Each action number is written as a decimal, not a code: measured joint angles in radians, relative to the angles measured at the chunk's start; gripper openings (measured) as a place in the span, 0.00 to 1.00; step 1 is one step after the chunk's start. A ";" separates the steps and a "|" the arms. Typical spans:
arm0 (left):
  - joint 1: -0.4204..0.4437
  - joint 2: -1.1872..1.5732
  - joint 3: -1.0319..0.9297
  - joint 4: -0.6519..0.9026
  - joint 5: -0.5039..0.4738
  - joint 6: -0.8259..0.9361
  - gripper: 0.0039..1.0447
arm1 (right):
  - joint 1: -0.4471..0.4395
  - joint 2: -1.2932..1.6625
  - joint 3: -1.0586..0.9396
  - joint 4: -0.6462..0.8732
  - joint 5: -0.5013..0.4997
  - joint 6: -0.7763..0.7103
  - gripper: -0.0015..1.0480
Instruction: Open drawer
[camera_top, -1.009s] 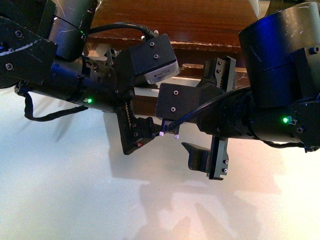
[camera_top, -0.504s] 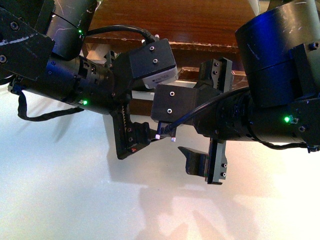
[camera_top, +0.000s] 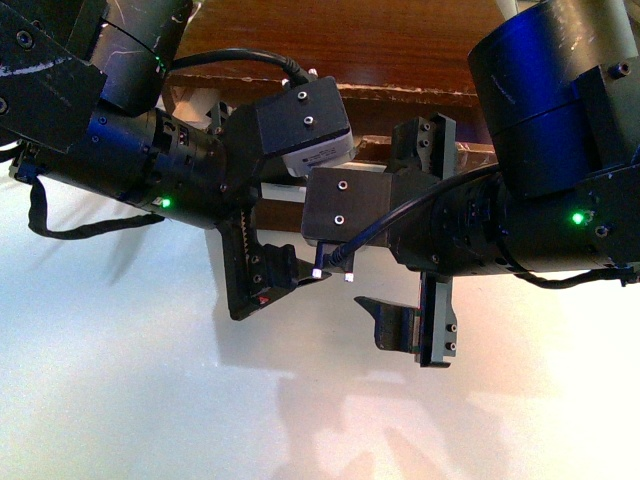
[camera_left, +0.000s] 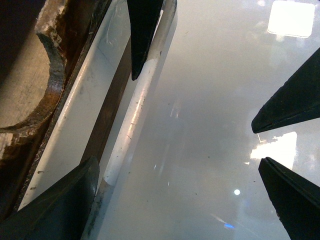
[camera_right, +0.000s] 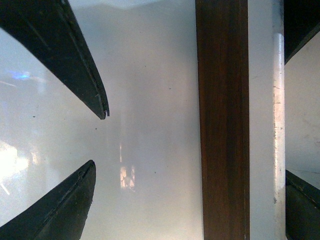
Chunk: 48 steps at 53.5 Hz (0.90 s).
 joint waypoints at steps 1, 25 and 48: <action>0.000 0.000 0.000 0.000 0.000 0.000 0.92 | 0.000 0.000 0.000 0.000 0.000 0.000 0.92; -0.001 -0.045 -0.048 -0.018 0.034 0.000 0.92 | 0.015 -0.040 -0.056 0.013 -0.022 0.026 0.92; -0.002 -0.089 -0.113 0.001 0.056 0.000 0.92 | 0.051 -0.067 -0.117 0.049 0.009 0.047 0.92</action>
